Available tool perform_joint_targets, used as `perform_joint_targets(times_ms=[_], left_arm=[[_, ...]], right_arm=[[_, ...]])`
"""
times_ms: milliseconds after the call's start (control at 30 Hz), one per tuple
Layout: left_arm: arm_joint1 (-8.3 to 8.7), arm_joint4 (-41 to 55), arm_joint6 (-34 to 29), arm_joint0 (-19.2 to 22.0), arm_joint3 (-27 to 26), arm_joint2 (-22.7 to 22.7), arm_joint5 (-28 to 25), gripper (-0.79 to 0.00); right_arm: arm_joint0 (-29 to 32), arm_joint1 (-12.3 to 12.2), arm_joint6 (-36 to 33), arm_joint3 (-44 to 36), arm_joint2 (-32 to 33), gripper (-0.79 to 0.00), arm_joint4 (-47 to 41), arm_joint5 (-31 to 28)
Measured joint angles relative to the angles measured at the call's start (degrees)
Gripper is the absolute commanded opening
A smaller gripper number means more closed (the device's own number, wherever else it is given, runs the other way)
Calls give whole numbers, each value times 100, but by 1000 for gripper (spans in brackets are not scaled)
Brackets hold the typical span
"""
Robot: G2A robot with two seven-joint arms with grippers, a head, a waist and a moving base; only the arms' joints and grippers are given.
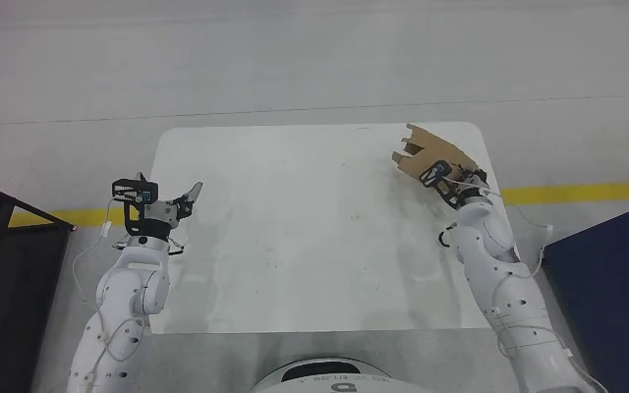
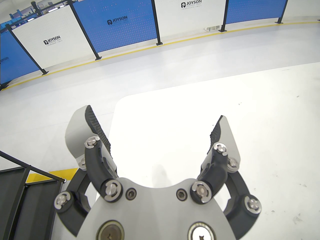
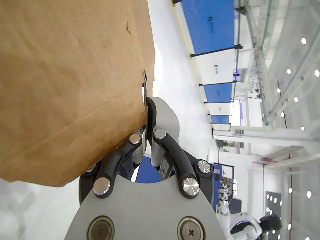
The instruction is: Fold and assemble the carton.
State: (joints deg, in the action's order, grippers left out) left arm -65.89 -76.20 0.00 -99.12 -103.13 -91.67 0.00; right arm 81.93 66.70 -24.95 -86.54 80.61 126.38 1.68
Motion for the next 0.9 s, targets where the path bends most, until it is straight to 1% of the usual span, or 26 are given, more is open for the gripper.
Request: perform_joint_targets(times_ms=[67,133,267,367,733,833,900], left_arm=[[0,0,0,0,0,0,0,0],[0,0,0,0,0,0,0,0],[0,0,0,0,0,0,0,0],[0,0,0,0,0,0,0,0],[0,0,0,0,0,0,0,0],[0,0,0,0,0,0,0,0],[0,0,0,0,0,0,0,0]], right_arm=[[189,18,142,-151,21,-785,74,527],[328,39,183,-315,14,-785,173,925],[483,85,23,-643,-37,-785,366,1371],[563,103,-110,-827,-69,-785,299,1278],[558,101,-93,-811,-71,-785,307,1261],[578,90,132,-915,-41,-785,762,1414],[602,96,36,-1216,-4,-785,1237,1633]])
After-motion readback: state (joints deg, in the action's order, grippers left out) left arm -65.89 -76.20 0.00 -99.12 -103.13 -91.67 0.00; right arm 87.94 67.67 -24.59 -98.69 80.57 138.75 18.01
